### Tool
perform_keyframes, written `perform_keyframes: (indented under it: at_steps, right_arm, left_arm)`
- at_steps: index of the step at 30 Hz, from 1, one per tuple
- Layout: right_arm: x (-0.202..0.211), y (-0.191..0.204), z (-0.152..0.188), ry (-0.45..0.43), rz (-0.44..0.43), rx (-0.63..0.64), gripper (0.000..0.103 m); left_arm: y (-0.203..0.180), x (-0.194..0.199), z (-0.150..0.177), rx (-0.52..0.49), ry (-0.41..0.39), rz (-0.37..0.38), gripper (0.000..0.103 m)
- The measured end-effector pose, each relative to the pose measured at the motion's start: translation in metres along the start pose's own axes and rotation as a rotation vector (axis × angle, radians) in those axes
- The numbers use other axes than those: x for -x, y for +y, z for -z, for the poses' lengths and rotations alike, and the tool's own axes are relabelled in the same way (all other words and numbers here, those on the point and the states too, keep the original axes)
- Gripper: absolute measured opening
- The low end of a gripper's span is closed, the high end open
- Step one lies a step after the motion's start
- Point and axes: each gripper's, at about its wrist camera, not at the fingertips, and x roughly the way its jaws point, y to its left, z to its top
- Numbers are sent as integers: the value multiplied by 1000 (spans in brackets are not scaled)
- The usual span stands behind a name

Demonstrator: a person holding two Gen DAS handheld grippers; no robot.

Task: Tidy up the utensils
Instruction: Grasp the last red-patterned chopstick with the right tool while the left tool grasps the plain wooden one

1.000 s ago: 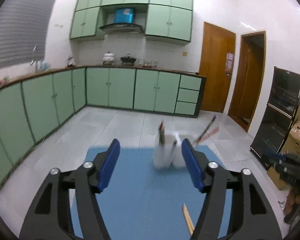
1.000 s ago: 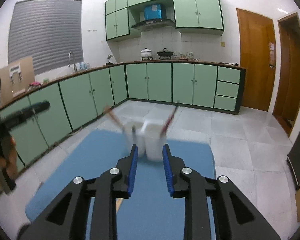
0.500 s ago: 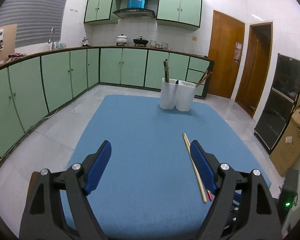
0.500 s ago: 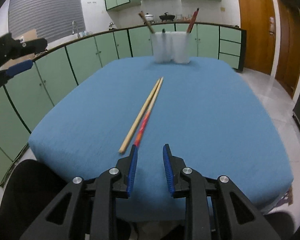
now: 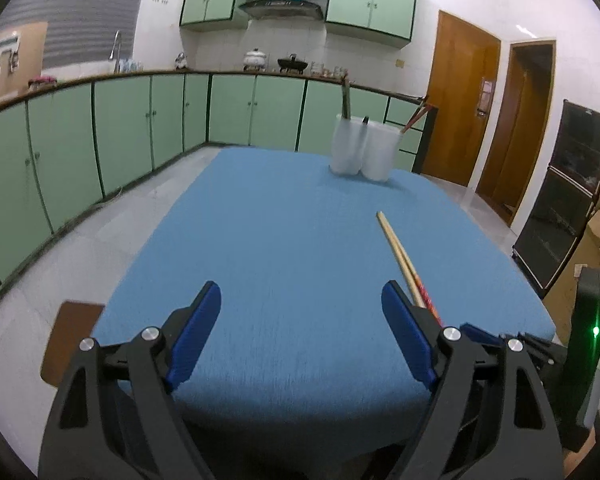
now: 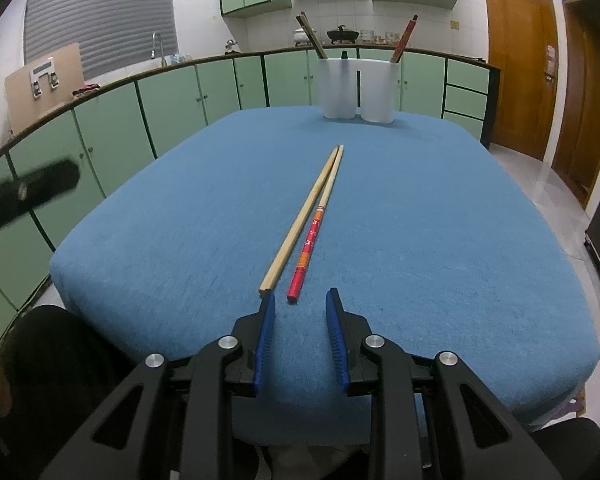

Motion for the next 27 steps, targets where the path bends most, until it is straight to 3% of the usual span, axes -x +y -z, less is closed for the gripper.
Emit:
perform_keyframes:
  at_steps: [7,11,27]
  right_arm:
    - [-10,-4,-6,-9,22,-17,24]
    - [-13,-13,-9,-9,43,-36,6]
    - [-3,-79,-7,-13,129,-184,6]
  left_arm:
    - [2,1,9,-8,5,0,80]
    - [0,-4,11,-5,19,4,80]
    - [-61,-45,29,-86,75,66,80]
